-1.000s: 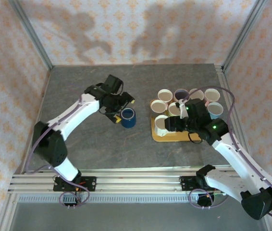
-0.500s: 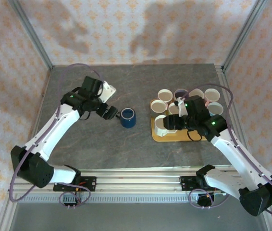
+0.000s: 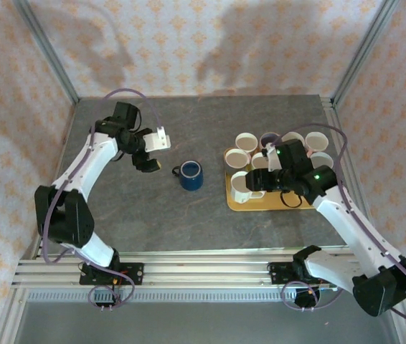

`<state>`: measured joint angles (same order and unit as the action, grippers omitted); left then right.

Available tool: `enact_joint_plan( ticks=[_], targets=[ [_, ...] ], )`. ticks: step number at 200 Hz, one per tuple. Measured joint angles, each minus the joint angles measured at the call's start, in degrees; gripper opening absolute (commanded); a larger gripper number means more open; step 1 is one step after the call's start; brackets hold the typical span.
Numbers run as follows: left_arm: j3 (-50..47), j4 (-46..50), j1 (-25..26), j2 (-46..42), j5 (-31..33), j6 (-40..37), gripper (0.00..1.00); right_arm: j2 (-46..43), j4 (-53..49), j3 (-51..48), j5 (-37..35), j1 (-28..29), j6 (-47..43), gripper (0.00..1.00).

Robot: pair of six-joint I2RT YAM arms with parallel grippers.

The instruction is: Turn the mug right side up

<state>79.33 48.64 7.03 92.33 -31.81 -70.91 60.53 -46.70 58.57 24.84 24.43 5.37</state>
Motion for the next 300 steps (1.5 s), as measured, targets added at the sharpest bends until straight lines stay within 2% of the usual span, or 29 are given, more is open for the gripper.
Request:
enact_joint_plan(
  ticks=[63,85,96,197,242,300],
  targets=[
    [3.6,0.6,3.6,10.3,-0.8,-11.8,0.67,4.4,0.0,1.5,6.9,-1.9,1.1,0.63],
    [3.9,0.8,5.4,12.6,-0.8,-13.6,0.56,5.6,0.0,2.8,10.2,-3.3,2.5,0.63],
    [4.0,1.1,5.9,13.5,-0.8,-14.7,0.55,6.0,0.0,3.5,11.2,-3.6,3.1,0.63],
    [2.6,-3.5,7.6,15.3,2.0,-14.6,0.44,7.4,-0.1,5.9,14.4,-4.0,3.3,0.62],
    [2.7,-3.5,8.3,17.9,2.3,-14.7,0.43,8.5,-0.1,5.9,14.6,-4.0,3.7,0.62],
    [2.8,-3.2,10.2,21.0,2.3,-14.7,0.31,8.7,0.0,5.9,14.6,-4.0,3.7,0.62]
  ],
)
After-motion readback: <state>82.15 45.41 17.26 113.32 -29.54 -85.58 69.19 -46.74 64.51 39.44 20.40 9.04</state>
